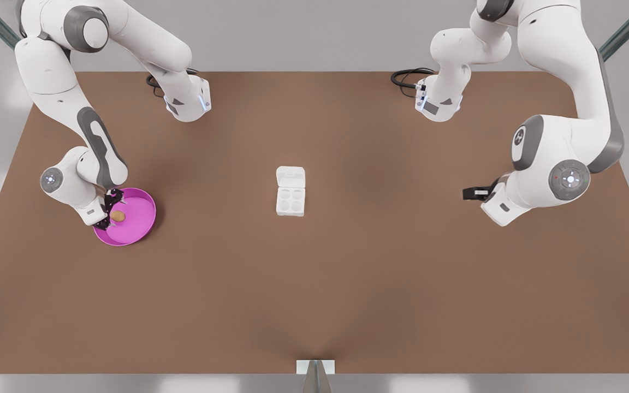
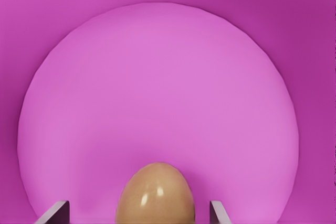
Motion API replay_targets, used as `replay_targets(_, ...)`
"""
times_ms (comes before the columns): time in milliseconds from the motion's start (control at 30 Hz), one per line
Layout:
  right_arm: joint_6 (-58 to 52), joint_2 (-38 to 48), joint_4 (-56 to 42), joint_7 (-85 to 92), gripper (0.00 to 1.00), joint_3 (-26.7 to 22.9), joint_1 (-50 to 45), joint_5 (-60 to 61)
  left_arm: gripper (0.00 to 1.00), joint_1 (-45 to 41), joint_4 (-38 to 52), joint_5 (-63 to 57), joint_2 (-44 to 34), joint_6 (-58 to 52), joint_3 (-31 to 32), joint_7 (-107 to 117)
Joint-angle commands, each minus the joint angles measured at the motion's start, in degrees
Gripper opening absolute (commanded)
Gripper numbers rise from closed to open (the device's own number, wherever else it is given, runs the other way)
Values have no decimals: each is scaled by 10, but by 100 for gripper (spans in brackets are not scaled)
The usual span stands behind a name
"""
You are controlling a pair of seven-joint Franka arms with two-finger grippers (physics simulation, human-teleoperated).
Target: Pack egg into the box and close the box lid
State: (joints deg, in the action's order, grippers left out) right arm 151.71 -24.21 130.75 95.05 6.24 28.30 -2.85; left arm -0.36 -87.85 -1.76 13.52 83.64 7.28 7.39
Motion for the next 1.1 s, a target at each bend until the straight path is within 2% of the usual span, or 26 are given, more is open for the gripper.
replay_targets(0, -5, 0, -3, 42, 99, 0, -1, 1, 100, 1, 1, -2, -1, -13, -1, -1)
replay_targets(333, -18, 7, -4, 41, 97, 1, -2, 7, 100, -2, 17, -15, 0, -15, 0, -1)
replay_targets(433, -18, 4, -8, 42, 86, 1, -3, 7, 100, -1, 17, -38, 12, -14, -1, 2)
replay_targets(533, -18, 3, -8, 44, 80, 1, -3, 7, 100, 1, 16, -38, 15, -16, -1, 1)
replay_targets(700, -19, 1, -12, 44, 62, 1, -4, 7, 100, -4, 15, -38, 15, -27, 1, 3)
replay_targets(767, -19, 0, -12, 44, 58, 1, -4, 7, 100, -4, 15, -38, 15, -28, 1, 3)
replay_targets(1067, -21, -8, -23, 44, 54, 1, -4, 7, 100, -11, 15, -38, 15, -29, 4, 23)
